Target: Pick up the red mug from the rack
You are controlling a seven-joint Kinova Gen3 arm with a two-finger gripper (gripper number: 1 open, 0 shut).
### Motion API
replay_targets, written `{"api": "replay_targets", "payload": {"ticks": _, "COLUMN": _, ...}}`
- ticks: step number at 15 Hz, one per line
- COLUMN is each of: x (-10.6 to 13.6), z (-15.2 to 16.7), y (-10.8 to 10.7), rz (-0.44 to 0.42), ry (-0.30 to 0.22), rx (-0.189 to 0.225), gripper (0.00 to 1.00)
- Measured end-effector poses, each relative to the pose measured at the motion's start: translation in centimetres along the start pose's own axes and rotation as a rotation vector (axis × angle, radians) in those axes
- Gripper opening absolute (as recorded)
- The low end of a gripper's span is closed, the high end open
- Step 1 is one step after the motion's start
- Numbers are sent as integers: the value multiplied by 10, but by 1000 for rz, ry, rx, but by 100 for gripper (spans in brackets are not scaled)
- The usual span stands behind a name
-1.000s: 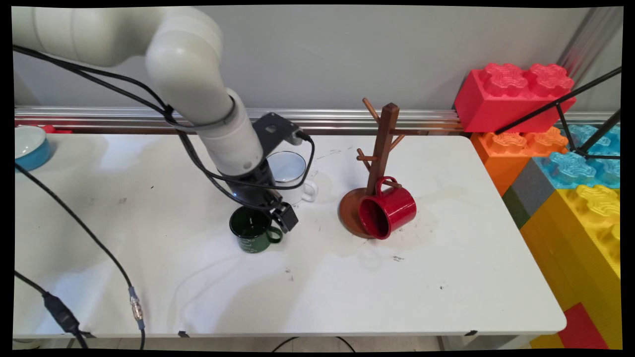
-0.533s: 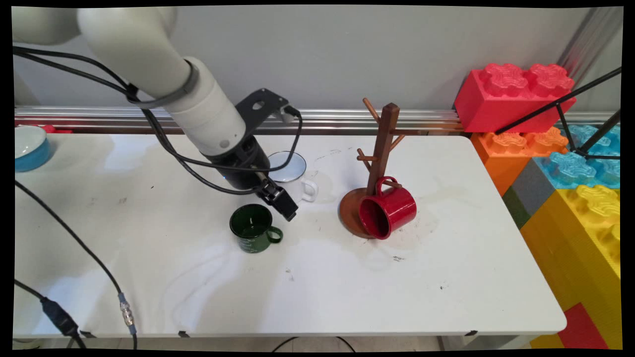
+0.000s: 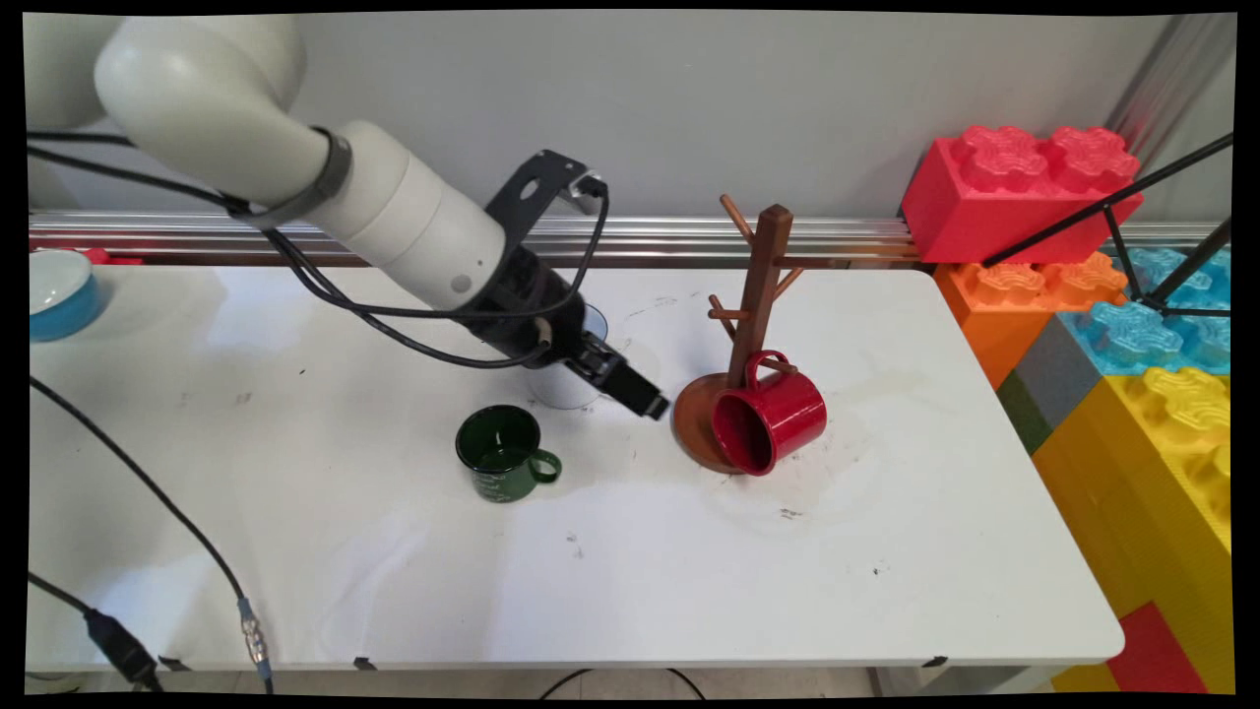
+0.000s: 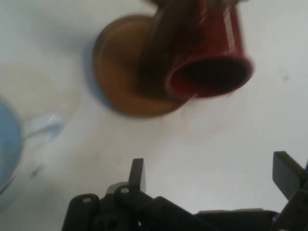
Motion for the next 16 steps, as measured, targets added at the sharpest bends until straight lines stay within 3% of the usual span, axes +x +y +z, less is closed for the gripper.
{"api": "replay_targets", "payload": {"ticks": 6, "x": -13, "z": 27, "y": 2, "rz": 47, "ry": 160, "rx": -184, "gripper": 100}}
{"api": "replay_targets", "payload": {"ticks": 11, "x": -25, "z": 39, "y": 1, "rz": 34, "ry": 214, "rx": -255, "gripper": 100}}
{"api": "replay_targets", "payload": {"ticks": 16, "x": -34, "z": 47, "y": 14, "rz": -21, "ry": 258, "rx": -312, "gripper": 100}}
